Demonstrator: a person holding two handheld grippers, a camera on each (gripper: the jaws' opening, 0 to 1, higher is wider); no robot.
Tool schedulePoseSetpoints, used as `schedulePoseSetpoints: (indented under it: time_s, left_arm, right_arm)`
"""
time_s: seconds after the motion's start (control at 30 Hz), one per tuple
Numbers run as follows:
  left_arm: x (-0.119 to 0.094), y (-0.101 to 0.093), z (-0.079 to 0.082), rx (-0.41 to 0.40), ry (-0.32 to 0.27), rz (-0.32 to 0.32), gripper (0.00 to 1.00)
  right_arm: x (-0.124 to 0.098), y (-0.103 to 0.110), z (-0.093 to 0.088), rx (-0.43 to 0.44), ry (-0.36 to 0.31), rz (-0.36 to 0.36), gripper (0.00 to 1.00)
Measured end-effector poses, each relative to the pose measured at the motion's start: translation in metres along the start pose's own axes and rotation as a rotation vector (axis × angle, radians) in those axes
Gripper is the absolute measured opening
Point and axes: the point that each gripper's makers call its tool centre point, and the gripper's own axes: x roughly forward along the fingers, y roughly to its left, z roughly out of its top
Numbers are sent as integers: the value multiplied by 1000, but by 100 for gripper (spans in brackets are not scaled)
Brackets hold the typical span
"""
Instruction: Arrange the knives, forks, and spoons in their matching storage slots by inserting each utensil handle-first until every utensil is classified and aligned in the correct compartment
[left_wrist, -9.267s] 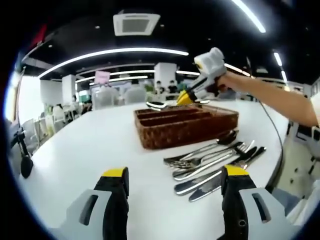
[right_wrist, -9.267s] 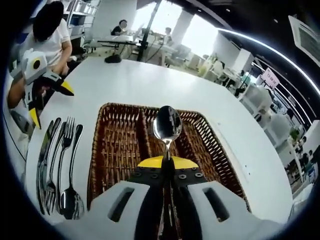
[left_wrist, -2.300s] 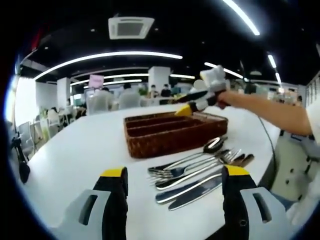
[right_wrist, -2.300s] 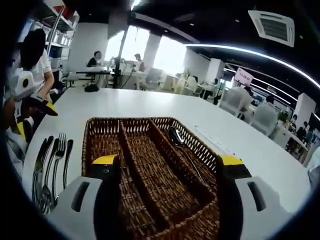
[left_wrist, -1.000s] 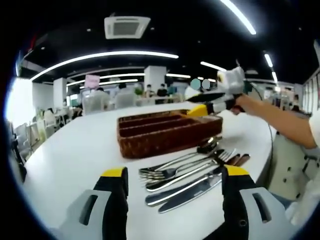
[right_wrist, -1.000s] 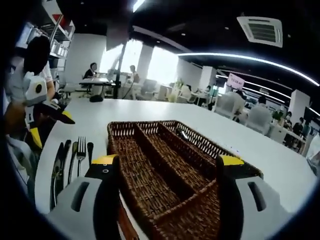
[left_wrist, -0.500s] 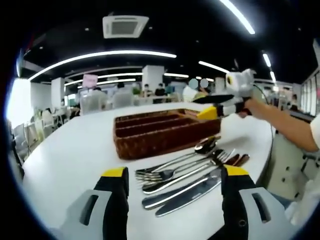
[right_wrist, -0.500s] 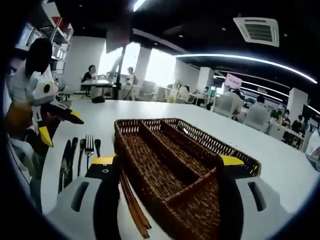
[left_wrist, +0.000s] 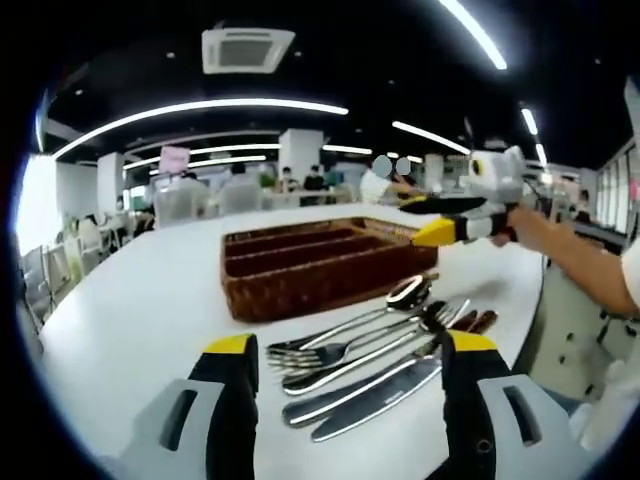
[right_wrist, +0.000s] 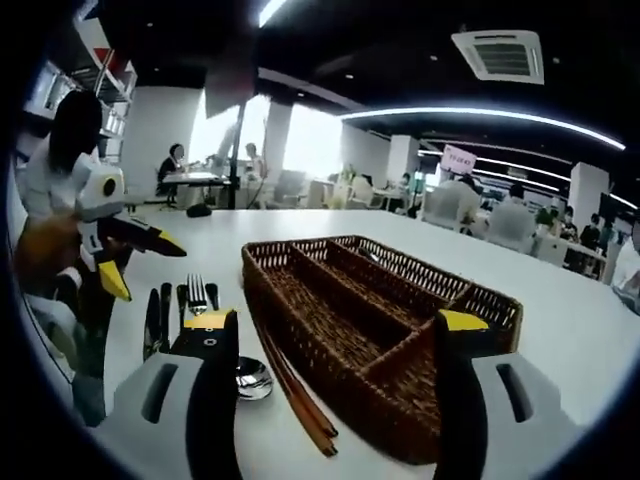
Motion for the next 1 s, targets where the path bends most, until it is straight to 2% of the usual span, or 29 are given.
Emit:
schedulePoseSetpoints:
  time_s: [0.23,0.67,1.0]
  left_arm:
    - [5,3,-6,-35,9,-14,74]
    - [9,3,-6,-2,32,-21,74]
    - [16,4,0,30,51,-40,74]
  right_arm:
    - [-18,-1,-4,31,-37,-15,83]
    - [-35,12,-14,46,-25,-34,82]
    - [-49,21,-22,70,3,-45,82]
